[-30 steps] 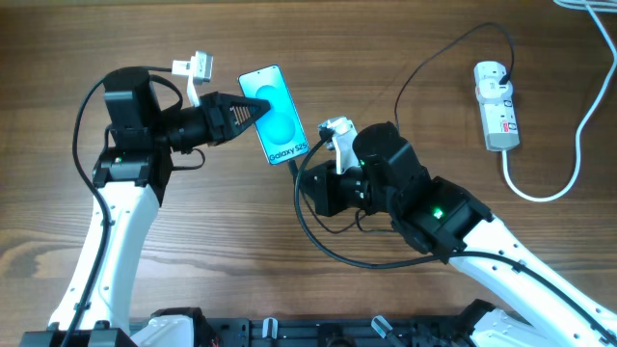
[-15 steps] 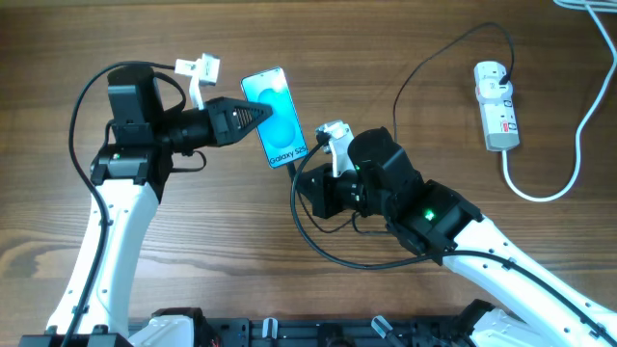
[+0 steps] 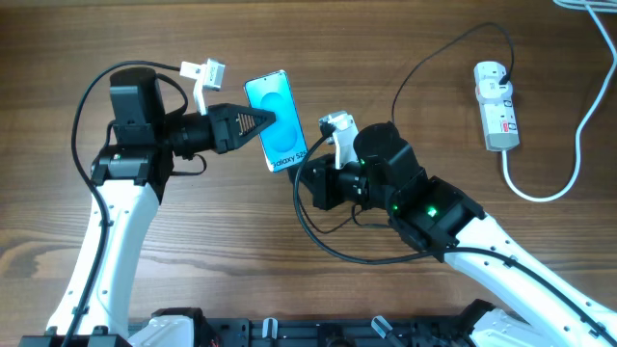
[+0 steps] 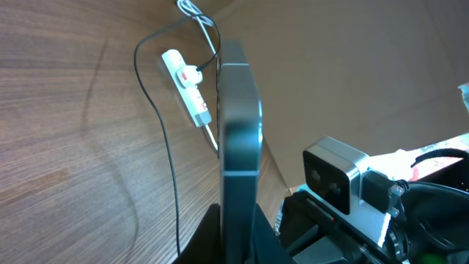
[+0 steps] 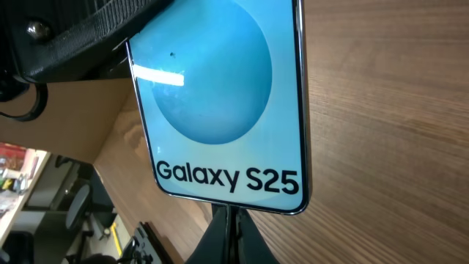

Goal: Plug charger to phone and switch on socket

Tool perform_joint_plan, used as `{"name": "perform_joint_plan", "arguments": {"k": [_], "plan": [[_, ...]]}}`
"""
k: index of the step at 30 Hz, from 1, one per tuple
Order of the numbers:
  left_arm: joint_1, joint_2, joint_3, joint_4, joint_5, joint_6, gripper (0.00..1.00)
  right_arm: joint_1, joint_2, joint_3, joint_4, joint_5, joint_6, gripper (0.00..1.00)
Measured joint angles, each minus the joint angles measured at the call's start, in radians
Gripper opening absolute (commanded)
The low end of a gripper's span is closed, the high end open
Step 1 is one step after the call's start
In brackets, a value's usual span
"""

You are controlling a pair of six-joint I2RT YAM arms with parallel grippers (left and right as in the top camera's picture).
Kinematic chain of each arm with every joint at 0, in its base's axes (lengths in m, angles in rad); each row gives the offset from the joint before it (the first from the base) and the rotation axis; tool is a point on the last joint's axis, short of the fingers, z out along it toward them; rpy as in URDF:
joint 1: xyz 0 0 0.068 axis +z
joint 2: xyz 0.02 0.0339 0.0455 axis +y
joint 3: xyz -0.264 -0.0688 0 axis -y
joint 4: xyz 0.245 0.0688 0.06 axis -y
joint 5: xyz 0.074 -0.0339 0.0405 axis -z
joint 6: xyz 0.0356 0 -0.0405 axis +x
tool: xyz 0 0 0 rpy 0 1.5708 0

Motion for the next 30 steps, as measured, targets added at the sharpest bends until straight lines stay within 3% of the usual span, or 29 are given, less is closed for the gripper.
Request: {"name": "perform_joint_plan", "arguments": {"k": [2, 5, 10, 14, 19, 25, 27, 30], "plan": [[-0.007, 0.0, -0.004, 0.005, -0.001, 0.006, 0.04, -0.002, 0.0, 0.001, -0.021, 0.0, -0.001, 0.06], [-0.026, 0.0, -0.015, 0.019, -0.026, 0.005, 0.04, -0.006, 0.0, 0.016, -0.073, -0.004, -0.006, 0.2], [-0.063, 0.0, -0.048, 0.015, -0.029, -0.027, 0.04, -0.024, -0.039, 0.069, -0.141, 0.004, -0.014, 0.22], [-0.074, 0.0, -0.061, 0.149, -0.024, -0.13, 0.04, -0.028, -0.06, 0.087, -0.217, 0.011, -0.015, 0.23], [-0.074, 0.0, -0.061, 0.165, -0.034, -0.186, 0.04, 0.018, -0.055, 0.087, -0.29, 0.012, -0.018, 0.29], [-0.074, 0.0, -0.061, 0.185, -0.042, -0.238, 0.04, 0.026, -0.035, 0.087, -0.322, 0.048, -0.018, 0.29], [-0.074, 0.0, -0.061, 0.197, -0.042, -0.274, 0.04, 0.035, 0.0, 0.087, -0.322, 0.052, -0.022, 0.19], [-0.074, 0.0, -0.061, 0.198, -0.052, -0.287, 0.04, 0.043, 0.03, 0.087, -0.311, 0.052, -0.03, 0.13]]}}
